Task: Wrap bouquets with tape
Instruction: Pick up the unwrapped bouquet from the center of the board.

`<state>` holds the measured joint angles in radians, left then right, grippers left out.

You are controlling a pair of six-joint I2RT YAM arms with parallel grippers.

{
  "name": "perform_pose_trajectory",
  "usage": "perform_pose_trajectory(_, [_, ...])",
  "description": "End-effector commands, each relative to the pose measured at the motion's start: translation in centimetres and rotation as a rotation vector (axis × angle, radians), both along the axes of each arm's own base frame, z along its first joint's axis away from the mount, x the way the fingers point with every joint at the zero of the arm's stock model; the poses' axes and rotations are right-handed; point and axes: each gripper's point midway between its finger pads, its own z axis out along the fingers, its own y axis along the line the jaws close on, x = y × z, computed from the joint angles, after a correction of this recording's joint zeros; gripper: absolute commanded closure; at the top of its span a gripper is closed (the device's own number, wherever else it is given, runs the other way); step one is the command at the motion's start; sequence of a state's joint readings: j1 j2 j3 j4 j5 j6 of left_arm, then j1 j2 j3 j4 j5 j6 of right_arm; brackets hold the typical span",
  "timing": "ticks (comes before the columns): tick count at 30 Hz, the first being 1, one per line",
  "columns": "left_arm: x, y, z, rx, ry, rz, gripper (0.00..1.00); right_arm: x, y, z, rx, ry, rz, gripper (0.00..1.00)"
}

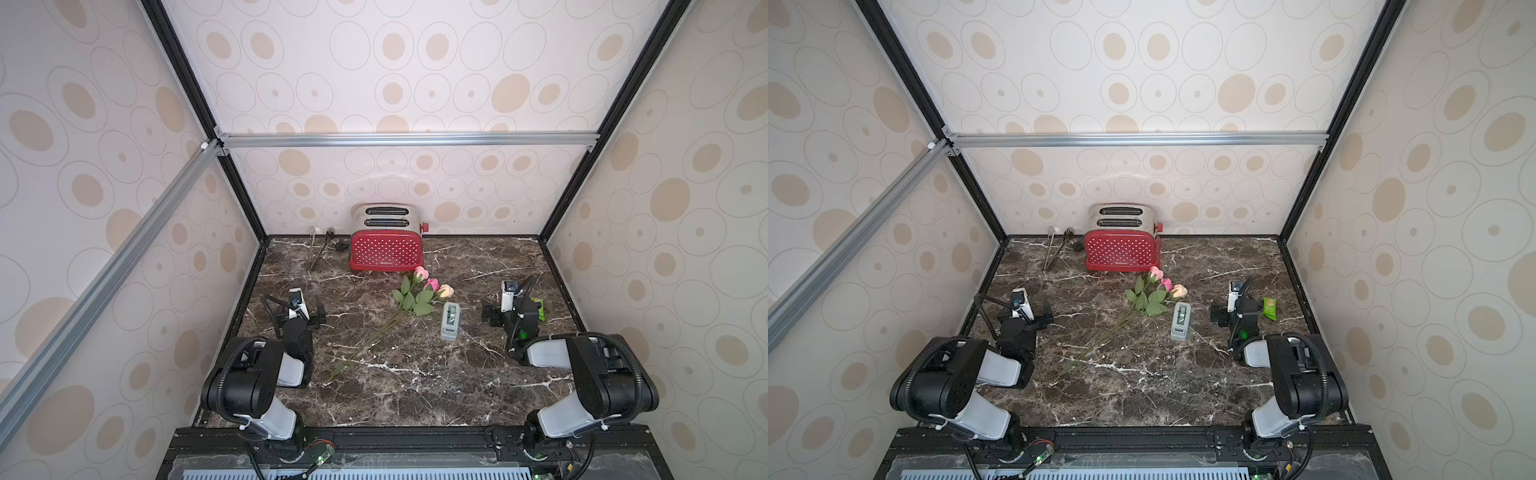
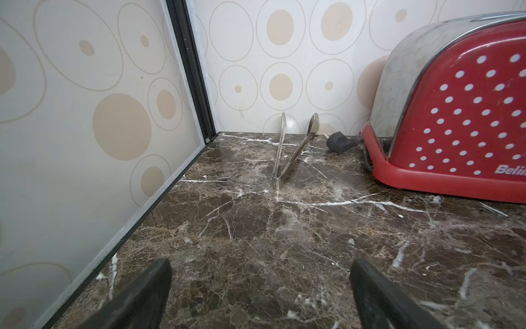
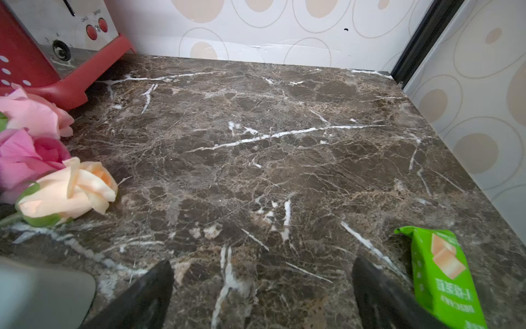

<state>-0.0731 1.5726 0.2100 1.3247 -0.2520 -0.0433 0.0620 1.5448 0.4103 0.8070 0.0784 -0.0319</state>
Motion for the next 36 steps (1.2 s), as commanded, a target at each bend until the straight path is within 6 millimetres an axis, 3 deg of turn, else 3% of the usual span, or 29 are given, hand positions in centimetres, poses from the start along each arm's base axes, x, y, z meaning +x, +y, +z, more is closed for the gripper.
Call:
perform_pose_trajectory(1, [0.2,0.2,1.1,0.017,-0.04,0.003,0.01,0.3,0.0,0.5,0.008,-0.008,0.009,0.0])
perform_pose_trajectory(26, [0.4,0.3,0.9,0.0,-0.022,-0.005,0.01,0.3,-0.4,0.7,0.005,-0.017,-0.017,0.0])
perform_pose_trajectory(30, [0.9,1.0,1.9,-0.002,-0.003,0.035,0.01,-0.5,-1.6,3.0,0.002,-0.048,-0.09,0.0])
perform_pose_trajectory(36, [3.2,2.9,6.3,-0.132,0.191,0.211,0.01,-2.7,-4.2,8.1,0.152,-0.05,-0.312,0.0])
